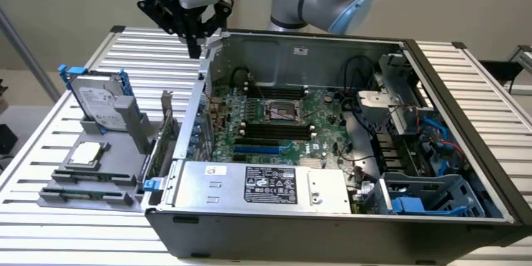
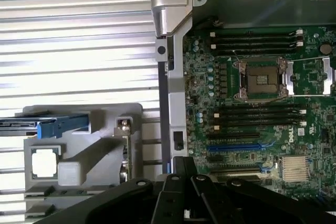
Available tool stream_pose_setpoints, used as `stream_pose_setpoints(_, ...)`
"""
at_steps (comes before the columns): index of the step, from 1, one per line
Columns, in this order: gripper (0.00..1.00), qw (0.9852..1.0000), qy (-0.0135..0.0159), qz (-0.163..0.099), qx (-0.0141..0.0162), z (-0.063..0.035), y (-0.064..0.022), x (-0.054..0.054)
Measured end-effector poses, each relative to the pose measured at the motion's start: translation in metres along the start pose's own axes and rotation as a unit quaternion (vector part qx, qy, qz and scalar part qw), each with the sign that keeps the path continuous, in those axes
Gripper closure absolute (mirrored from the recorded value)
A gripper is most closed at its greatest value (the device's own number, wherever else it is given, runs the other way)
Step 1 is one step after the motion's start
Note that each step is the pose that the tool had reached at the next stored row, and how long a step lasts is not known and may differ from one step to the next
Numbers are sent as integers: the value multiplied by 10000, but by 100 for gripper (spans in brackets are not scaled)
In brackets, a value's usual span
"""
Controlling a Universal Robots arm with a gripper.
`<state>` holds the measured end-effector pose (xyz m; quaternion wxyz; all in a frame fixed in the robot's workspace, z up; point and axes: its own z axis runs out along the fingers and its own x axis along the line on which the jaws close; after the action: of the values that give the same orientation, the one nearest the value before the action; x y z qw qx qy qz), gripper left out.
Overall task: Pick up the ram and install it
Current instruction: 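Reach for the ram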
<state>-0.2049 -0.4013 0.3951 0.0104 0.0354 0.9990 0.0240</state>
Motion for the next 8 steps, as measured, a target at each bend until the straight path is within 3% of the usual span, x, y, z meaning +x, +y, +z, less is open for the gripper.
stream_pose_setpoints(8,89,10000,0,0,0,-5,-26,361)
